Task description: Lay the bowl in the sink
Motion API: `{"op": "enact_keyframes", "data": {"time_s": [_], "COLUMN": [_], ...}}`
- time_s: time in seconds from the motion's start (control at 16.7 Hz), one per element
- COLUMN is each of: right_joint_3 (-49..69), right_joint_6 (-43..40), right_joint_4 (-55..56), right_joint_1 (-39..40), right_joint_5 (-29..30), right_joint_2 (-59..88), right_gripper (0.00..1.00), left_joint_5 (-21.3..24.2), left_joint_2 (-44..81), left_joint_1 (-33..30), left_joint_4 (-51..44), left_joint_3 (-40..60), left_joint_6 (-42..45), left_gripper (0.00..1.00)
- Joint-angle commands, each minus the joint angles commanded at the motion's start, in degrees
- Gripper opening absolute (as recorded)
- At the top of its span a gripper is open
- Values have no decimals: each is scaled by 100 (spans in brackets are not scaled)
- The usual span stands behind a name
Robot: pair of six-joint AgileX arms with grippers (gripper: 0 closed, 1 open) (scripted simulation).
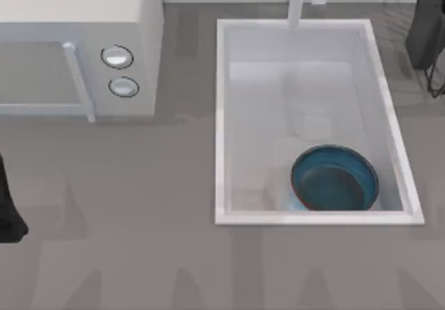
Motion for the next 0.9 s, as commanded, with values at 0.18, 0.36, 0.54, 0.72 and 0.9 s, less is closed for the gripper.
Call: {"op": "enact_keyframes", "data": {"time_s": [0.18, 0.36, 0.54, 0.72, 0.9], "right_joint_3": [49, 495, 1334, 2492, 3824], "right_joint_6": [7, 85, 275, 574, 925], "right_joint_4": [-46, -431, -1063, -1809, -2571], "right_joint_1": [12, 102, 244, 419, 619], "right_joint_5": [0, 6, 28, 47, 39], "right_joint_2": [57, 596, 1685, 3246, 5077], "right_gripper": [100, 100, 100, 100, 100], "left_joint_5": [0, 0, 0, 0, 0], "left_joint_2": [0, 0, 0, 0, 0], "left_joint_1": [0, 0, 0, 0, 0], "left_joint_4": [0, 0, 0, 0, 0], "left_joint_3": [0, 0, 0, 0, 0], "left_joint_6": [0, 0, 0, 0, 0], "left_gripper": [100, 100, 100, 100, 100]}}
